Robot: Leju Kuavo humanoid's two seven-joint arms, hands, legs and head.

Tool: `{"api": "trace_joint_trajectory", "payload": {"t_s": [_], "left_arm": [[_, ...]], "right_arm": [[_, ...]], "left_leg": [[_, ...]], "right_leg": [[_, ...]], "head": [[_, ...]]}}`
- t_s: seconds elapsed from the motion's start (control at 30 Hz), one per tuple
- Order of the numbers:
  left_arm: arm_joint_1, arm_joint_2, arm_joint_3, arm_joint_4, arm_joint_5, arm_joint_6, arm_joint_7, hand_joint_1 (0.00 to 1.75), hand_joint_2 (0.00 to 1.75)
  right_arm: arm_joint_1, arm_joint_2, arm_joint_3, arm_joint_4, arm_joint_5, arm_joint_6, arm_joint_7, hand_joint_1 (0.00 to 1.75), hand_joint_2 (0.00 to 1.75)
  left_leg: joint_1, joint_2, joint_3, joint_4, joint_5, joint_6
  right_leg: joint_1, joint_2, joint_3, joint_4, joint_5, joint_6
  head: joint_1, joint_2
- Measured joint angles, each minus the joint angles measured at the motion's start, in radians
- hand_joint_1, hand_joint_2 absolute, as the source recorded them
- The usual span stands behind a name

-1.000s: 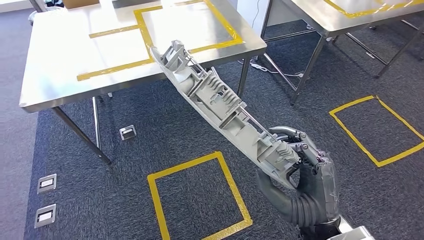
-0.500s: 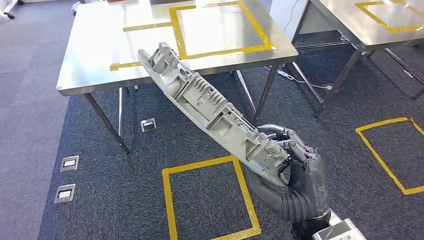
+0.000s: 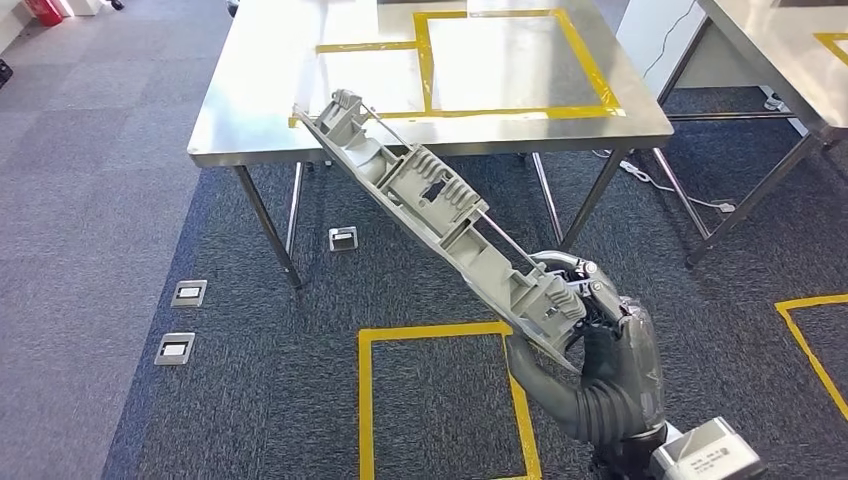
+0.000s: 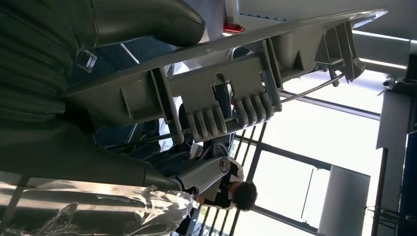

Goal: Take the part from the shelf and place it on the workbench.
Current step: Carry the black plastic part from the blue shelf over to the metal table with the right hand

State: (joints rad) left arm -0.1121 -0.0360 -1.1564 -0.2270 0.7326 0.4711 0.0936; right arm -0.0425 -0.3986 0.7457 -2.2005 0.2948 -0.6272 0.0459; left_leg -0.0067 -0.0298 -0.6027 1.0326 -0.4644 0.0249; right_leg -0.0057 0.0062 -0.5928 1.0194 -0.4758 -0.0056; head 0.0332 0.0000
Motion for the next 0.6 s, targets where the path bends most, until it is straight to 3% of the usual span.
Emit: {"api": "trace_joint_trajectory", "payload": {"t_s": [0.37,0.53,0.6], "left_arm": [[0.002,0.001,-0.002,0.000,0.017,-0.033,0.050,0.00,1.75],[0.002,0.001,-0.002,0.000,0.017,-0.034,0.056,0.00,1.75],[0.001,0.000,-0.002,0.000,0.017,-0.034,0.056,0.00,1.75]], "right_arm": [[-0.015,0.003,0.001,0.006,-0.001,0.032,-0.006,1.75,1.75],[-0.018,0.009,0.002,0.007,-0.001,0.040,-0.007,1.75,1.75],[-0.021,0.009,0.001,0.007,-0.001,0.041,-0.008,1.75,1.75]], "left_leg": [[0.003,0.000,0.006,-0.009,0.002,-0.009],[0.004,0.000,0.014,-0.022,0.006,0.001],[0.013,0.001,0.028,-0.044,0.014,0.005]], "right_leg": [[0.002,0.001,0.000,-0.001,-0.002,-0.008],[0.001,0.000,0.007,-0.007,-0.002,0.001],[0.002,0.000,-0.010,0.037,-0.030,0.008]], "head": [[-0.008,0.000],[-0.013,0.000],[-0.010,0.000]]}}
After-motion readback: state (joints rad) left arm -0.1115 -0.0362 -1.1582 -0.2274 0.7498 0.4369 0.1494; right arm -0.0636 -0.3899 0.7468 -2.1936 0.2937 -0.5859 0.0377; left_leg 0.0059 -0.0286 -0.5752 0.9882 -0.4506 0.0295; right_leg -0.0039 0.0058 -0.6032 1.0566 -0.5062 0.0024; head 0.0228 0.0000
